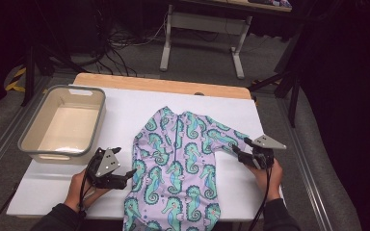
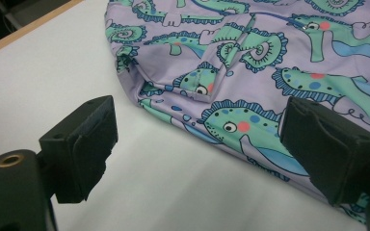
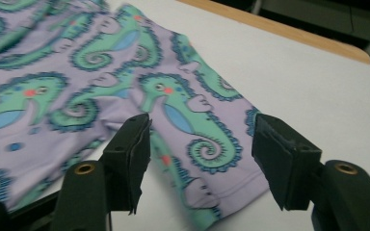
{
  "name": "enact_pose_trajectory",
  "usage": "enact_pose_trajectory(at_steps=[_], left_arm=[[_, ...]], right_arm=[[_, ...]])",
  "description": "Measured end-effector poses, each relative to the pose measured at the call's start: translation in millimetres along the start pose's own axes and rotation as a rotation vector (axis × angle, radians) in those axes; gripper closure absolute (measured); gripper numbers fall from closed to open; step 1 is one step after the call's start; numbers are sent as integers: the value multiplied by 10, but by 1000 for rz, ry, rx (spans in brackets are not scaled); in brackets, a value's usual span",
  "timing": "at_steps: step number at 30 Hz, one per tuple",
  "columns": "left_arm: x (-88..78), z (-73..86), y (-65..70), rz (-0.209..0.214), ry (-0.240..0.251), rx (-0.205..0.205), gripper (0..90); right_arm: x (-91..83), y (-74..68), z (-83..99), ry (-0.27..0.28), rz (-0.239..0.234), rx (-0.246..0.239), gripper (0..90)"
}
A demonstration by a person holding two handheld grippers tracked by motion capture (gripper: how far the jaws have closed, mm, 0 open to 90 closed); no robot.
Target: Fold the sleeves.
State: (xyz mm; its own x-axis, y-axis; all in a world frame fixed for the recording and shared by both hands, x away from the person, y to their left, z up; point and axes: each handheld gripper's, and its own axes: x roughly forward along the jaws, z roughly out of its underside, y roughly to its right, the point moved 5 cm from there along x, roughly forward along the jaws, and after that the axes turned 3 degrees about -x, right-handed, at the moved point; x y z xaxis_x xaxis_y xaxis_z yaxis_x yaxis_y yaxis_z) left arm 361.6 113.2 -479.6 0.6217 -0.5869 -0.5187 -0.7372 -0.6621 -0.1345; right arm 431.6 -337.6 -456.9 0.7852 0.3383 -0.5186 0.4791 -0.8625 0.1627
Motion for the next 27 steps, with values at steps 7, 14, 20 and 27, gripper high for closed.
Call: enact_pose_trajectory(at_steps=[7, 14, 20, 27], left_arm=[[-40, 63, 17, 7, -11, 0, 117], [-67, 85, 30, 9, -14, 7, 113], [-60, 89, 30, 10, -15, 8, 109], [-41, 97, 25, 7, -27, 7, 112]], right_arm=[[346, 354, 0, -87, 65, 100, 425], [478, 493, 54, -166, 93, 154, 463], [530, 491, 70, -223, 101, 151, 558], [516, 466, 67, -225, 74, 150, 805]])
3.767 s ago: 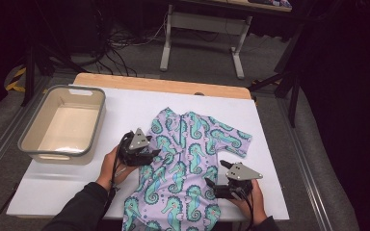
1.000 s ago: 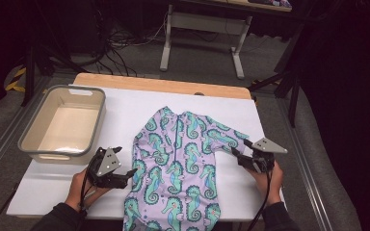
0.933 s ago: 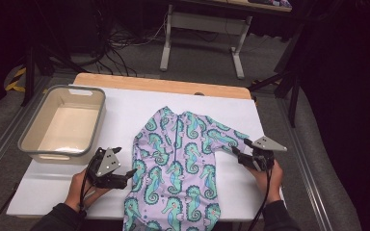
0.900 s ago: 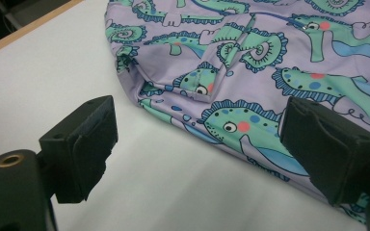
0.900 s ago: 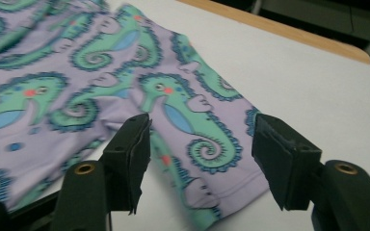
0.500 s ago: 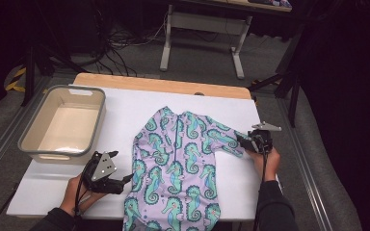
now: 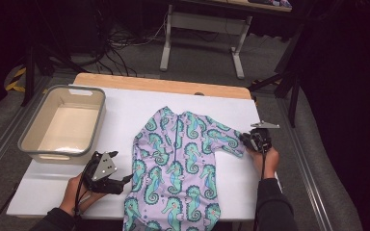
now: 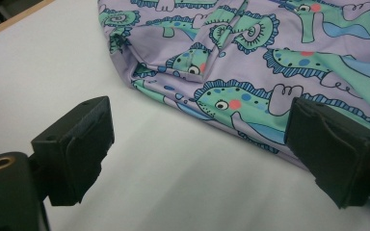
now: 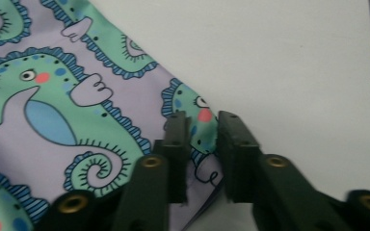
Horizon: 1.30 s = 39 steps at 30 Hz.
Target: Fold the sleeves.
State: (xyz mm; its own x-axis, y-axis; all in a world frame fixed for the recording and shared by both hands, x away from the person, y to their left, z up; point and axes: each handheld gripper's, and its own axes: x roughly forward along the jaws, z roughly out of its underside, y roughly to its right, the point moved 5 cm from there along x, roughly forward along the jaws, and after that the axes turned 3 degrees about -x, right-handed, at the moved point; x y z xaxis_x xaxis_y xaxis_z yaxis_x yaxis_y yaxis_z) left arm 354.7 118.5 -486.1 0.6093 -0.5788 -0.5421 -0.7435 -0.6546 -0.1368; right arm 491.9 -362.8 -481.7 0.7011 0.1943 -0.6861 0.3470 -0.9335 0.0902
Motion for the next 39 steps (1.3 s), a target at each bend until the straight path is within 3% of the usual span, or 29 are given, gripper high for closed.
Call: enact_pose_trajectory(at_steps=[4, 10, 14, 24, 39], left_arm=[[-3, -11, 6, 0, 6, 1, 112], [-7, -14, -1, 2, 10, -4, 112], [-8, -11, -3, -6, 7, 2, 113], [-13, -11, -9, -7, 6, 9, 113], [-25, -18, 2, 1, 11, 8, 112]], right_arm=[[-9, -24, -15, -1, 2, -10, 872], [-130, -96, -111, 63, -2, -36, 881], [-243, -224, -213, 111, -33, -70, 881], [-417, -698, -458, 173, -129, -171, 882], [-511, -1435, -828, 240, -261, -235, 881]])
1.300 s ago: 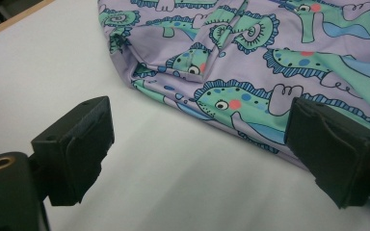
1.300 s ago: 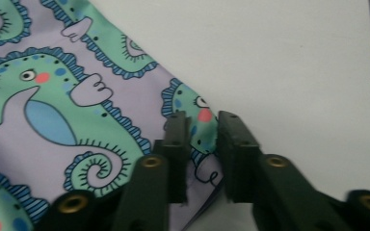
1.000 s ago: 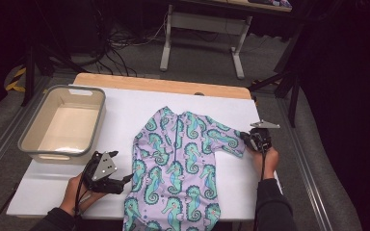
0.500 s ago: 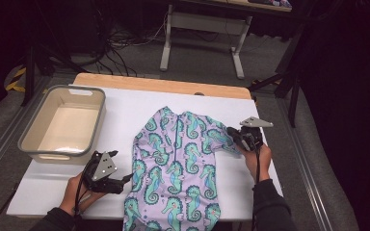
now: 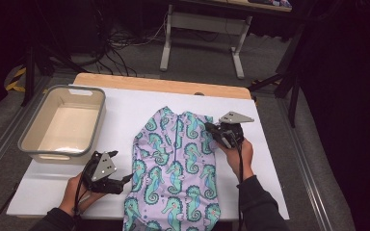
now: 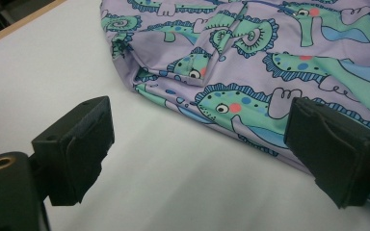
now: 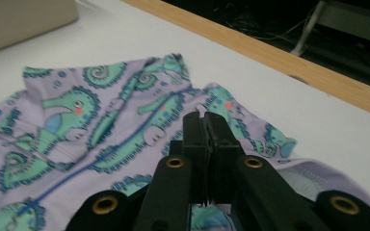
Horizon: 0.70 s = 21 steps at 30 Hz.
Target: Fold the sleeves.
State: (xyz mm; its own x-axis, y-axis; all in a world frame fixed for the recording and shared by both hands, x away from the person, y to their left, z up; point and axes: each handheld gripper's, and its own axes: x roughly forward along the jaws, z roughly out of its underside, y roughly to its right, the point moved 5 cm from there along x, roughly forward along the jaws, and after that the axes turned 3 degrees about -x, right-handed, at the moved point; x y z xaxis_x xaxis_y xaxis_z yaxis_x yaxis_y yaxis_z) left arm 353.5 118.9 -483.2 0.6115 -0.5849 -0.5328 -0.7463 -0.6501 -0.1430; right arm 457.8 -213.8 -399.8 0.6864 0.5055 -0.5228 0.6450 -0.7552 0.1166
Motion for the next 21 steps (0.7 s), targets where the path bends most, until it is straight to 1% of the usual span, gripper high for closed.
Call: enact_pose_trajectory(at_steps=[1, 4, 5, 7, 9, 11, 13, 17, 19, 21], left_arm=[[-2, -1, 1, -1, 2, -1, 111], [-10, -2, 2, 1, 3, -2, 111], [-13, 0, -2, 1, 0, 3, 111], [-12, -3, 0, 1, 4, 1, 111], [-15, -3, -1, 2, 0, 7, 111], [-11, -6, 5, 1, 3, 2, 111], [-11, -5, 7, 2, 3, 2, 110], [4, -1, 10, 4, -3, 6, 110], [10, -2, 19, 7, -6, 8, 110], [11, -2, 25, 9, -8, 9, 110]], right_arm=[[10, -38, -21, 1, -5, -6, 881], [47, -220, -75, 4, -47, -37, 881], [57, -278, -76, 1, -60, -42, 881], [77, -393, -67, 3, -91, -56, 880], [94, -512, -42, -7, -107, -85, 880], [115, -602, 2, -18, -121, -107, 879], [133, -664, 62, -24, -135, -113, 878], [176, -725, 168, -32, -148, -103, 877], [212, -752, 200, -38, -137, -111, 877], [261, -786, 213, -45, -136, -107, 877]])
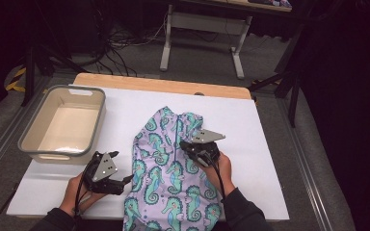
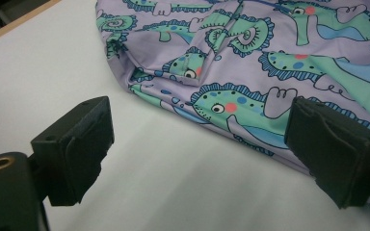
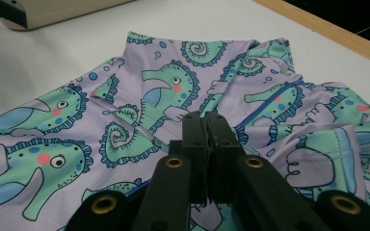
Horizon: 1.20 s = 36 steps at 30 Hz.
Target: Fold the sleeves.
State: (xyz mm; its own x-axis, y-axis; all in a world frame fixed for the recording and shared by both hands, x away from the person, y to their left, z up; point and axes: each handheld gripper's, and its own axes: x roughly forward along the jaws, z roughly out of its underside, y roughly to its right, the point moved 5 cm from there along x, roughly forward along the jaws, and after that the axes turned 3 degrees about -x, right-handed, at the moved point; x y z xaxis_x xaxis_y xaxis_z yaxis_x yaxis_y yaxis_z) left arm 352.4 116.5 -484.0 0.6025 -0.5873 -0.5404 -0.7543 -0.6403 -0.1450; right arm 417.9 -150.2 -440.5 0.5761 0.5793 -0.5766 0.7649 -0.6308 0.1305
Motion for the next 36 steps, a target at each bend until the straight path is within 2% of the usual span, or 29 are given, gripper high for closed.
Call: enact_pose_trajectory(at_steps=[5, 6, 7, 10, 12, 13, 16, 18, 20, 23, 26, 28, 33, 36], left_arm=[[-1, 11, -2, 3, -3, -2, 107], [-3, 13, -4, 3, -4, -2, 107], [0, 16, -3, 3, -6, -2, 107], [3, 17, -4, 4, -6, 0, 106], [1, 12, -3, 3, -6, 0, 106], [0, 9, -4, 2, -5, 3, 106], [6, 9, -1, 3, -8, 1, 106], [11, 15, -1, 3, -14, 1, 106], [18, 17, 3, 5, -15, 1, 106], [29, 15, 7, 8, -15, 3, 106], [35, 20, 8, 7, -20, 5, 106], [32, 24, 6, 9, -17, 1, 105], [31, 28, 11, 11, -23, 6, 106], [33, 28, 17, 13, -21, 6, 106]], right_arm=[[118, -80, 7, -12, -22, -2, 861], [129, -87, 21, -16, -22, -12, 815], [134, -94, 35, -22, -24, -15, 721], [103, -120, 84, -13, -49, -11, 655], [1, -112, 79, 25, -41, -15, 582], [-46, -93, 70, 41, -35, -14, 590], [-263, 102, 31, 84, 45, -2, 589], [-334, 258, 55, 85, 90, 23, 566], [-335, 449, 131, 62, 120, 70, 565], [-247, 607, 207, 21, 129, 119, 542], [-104, 669, 226, -16, 105, 129, 508], [-25, 652, 218, -31, 69, 111, 480], [154, 611, 191, -66, 27, 84, 417], [226, 606, 217, -92, 0, 94, 405]])
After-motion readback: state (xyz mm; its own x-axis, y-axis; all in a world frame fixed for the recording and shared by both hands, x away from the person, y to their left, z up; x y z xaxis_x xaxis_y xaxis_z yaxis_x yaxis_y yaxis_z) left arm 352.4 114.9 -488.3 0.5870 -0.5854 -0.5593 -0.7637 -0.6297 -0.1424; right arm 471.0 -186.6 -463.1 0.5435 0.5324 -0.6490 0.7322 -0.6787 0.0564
